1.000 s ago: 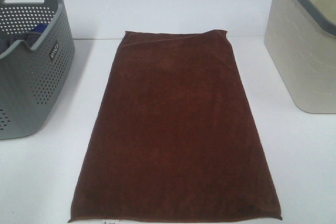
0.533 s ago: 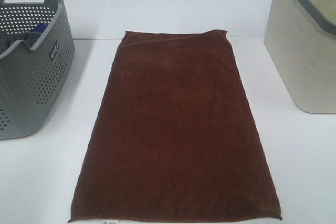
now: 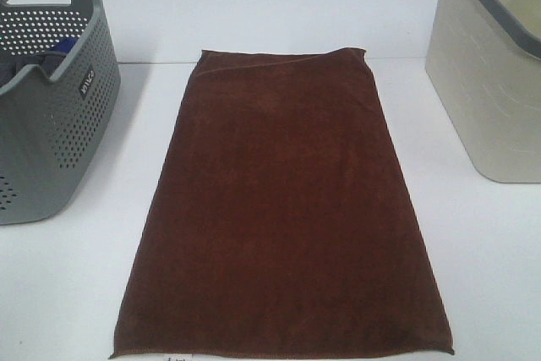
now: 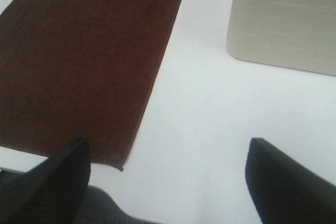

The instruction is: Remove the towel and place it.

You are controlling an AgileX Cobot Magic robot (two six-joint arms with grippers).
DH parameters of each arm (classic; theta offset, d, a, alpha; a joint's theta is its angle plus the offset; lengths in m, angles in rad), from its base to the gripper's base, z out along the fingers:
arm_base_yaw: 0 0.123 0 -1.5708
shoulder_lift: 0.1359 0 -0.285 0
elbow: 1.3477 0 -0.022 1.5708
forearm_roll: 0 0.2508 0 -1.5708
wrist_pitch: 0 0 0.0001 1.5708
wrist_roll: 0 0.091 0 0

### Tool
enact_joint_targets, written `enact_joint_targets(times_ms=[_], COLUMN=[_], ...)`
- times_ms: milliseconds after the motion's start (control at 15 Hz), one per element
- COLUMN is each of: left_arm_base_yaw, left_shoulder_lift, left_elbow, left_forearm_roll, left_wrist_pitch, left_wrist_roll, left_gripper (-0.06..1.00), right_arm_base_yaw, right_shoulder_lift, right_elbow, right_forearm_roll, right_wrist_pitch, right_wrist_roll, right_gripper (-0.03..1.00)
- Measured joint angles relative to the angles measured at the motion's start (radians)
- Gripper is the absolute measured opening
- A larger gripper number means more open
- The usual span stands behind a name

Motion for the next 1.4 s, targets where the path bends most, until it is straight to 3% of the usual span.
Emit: enact_joint_targets(times_ms=[267,1400], left_arm_base_yaw=[0.003,0.003], left_shoulder_lift=[-0.202,-0.211], left_elbow=[0.0,0.0], left_forearm_roll=[0.001,0.003], left_wrist_pitch=[0.0,0.0], left_wrist_roll=[0.0,0.0], left_gripper=[0.57,0.57], right_arm_base_yaw=[-0.002,-0.002], right_shoulder_lift=[-0.101,-0.111], right_elbow=[0.0,0.0], right_forearm_roll=[0.0,0.002], right_wrist_pitch=[0.001,0.001], right_wrist_roll=[0.0,0.0], right_gripper=[0.77,0.77])
